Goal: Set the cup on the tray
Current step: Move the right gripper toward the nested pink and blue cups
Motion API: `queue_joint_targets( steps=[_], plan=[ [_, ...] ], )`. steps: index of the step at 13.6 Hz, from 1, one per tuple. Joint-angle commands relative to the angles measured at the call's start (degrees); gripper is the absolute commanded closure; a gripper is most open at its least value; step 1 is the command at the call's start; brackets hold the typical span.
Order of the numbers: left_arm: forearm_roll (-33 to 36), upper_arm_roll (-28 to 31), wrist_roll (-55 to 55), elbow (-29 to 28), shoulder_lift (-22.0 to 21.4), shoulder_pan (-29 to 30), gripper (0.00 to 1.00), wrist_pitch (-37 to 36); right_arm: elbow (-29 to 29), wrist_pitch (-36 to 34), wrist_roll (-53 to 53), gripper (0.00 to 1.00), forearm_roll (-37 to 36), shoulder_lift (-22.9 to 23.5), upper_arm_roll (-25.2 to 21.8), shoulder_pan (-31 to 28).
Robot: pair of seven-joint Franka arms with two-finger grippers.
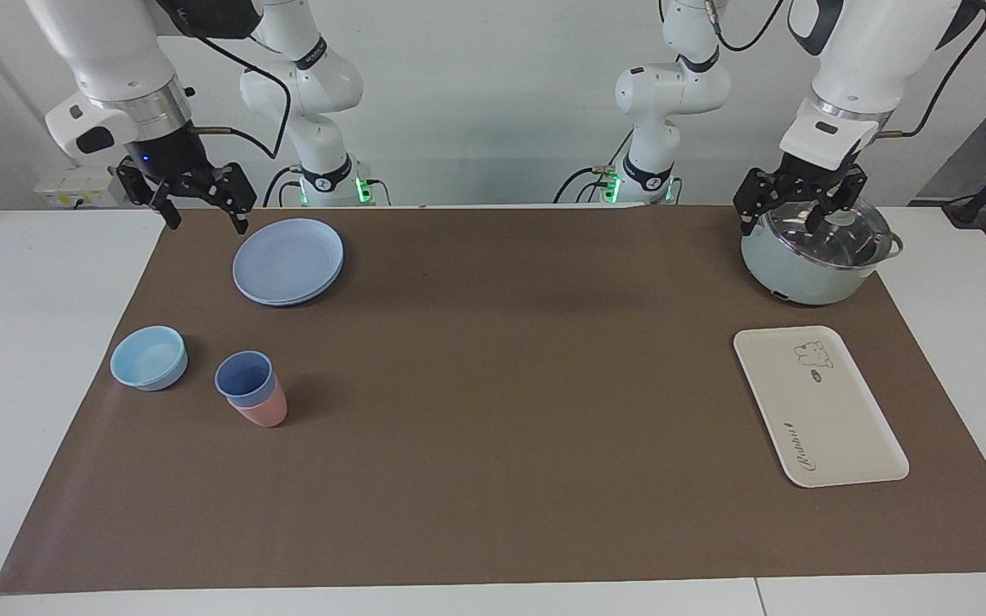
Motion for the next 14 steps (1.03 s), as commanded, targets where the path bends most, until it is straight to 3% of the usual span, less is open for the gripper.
queue_joint_targets(
  steps=[1,10,12,14],
  plan=[
    [-0.9,0.1,0.2,-0.7,-1.0,0.2,0.00,-0.7,-1.1,0.2,0.7,0.00,0.7,-1.0,0.1,-0.1],
    [-0.9,0.1,0.7,-1.0,-1.2,0.6,0.00,-0.5,-2.0,0.3,-0.7,0.00,0.7,-1.4,0.2,-0.3],
    [-0.9,0.1,0.9,-1.0,-1.1,0.5,0.00,-0.5,-4.4,2.5,-9.2,0.00,1.6,-2.5,-0.1,-1.2],
    [-0.9,0.1,0.8,-1.0,-1.2,0.6,0.00,-0.6,-9.1,9.0,-22.2,0.00,5.2,-3.9,-0.4,-4.9]
  ],
)
